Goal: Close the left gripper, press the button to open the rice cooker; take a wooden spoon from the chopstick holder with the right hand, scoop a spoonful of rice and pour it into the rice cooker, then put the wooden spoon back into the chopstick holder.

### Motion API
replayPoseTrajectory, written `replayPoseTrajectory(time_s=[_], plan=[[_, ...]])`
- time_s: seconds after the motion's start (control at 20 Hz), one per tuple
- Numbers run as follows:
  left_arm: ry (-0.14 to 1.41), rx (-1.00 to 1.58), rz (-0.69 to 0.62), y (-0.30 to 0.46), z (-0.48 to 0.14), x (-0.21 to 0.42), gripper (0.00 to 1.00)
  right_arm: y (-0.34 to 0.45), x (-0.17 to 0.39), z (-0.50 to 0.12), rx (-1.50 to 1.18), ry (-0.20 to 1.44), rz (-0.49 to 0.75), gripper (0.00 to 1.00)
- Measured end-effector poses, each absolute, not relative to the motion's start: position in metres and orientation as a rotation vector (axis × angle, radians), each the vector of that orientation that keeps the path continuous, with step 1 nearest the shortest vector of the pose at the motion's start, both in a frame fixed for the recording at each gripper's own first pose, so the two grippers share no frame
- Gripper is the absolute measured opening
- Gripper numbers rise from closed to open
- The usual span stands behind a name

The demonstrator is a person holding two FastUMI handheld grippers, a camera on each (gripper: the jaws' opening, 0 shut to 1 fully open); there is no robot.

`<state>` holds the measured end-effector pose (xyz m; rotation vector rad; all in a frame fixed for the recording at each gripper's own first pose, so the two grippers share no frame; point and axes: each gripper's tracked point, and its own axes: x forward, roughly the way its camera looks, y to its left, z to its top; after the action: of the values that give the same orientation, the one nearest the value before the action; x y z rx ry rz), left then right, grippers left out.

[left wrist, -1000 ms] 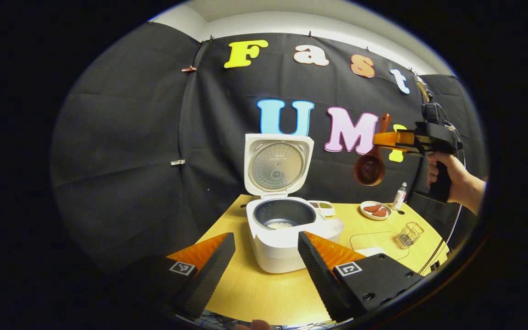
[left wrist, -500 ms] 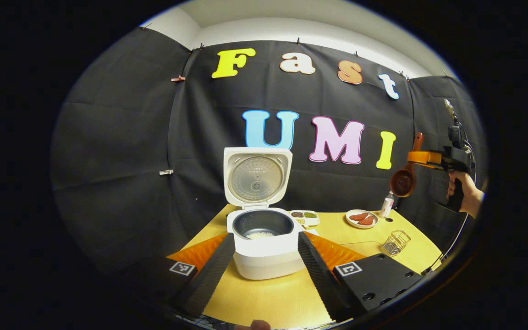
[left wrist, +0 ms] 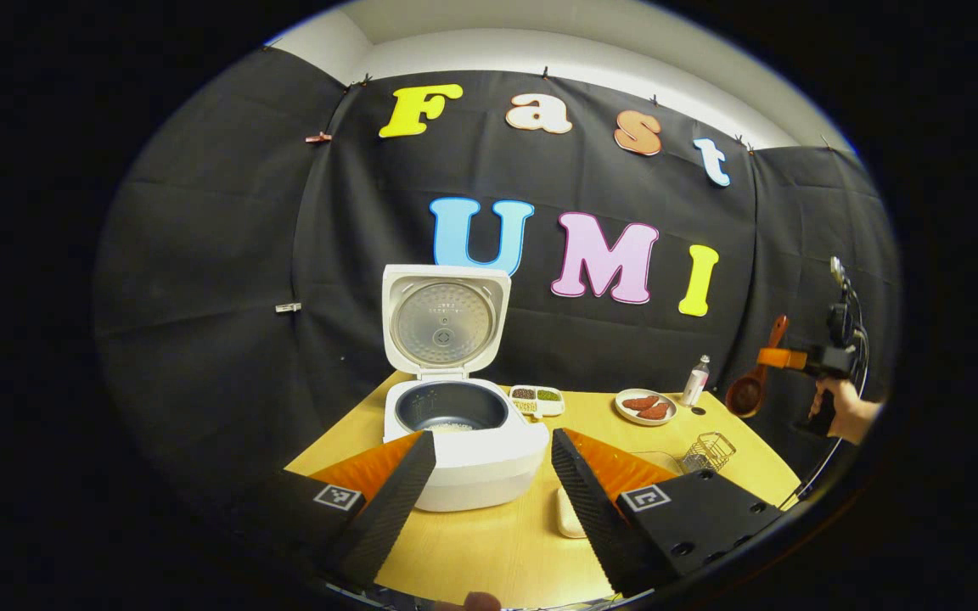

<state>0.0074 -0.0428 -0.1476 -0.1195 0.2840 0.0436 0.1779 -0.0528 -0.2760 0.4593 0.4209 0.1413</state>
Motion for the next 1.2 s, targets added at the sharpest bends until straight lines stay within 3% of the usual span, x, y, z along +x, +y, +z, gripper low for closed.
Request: replayPoseTrajectory(time_s=[0.5, 1.0, 1.05, 1.2], plan=[[0.328, -0.104, 0.148, -0.022, -0.153, -0.001, 0.95, -0.049, 0.178, -0.411, 0.512, 0.604, 0.026, 0.11], [0.338, -0.067, 0.170, -0.002, -0.143, -0.014, 0.95, -0.060, 0.160, -0.450, 0.648, 0.679, -0.129, 0.17], [0.339, -0.065, 0.166, -0.001, -0.142, -0.016, 0.95, -0.066, 0.160, -0.449, 0.647, 0.675, -0.147, 0.27], [0.329, -0.068, 0.140, -0.002, -0.134, -0.012, 0.95, -0.075, 0.156, -0.440, 0.659, 0.663, -0.163, 0.41]])
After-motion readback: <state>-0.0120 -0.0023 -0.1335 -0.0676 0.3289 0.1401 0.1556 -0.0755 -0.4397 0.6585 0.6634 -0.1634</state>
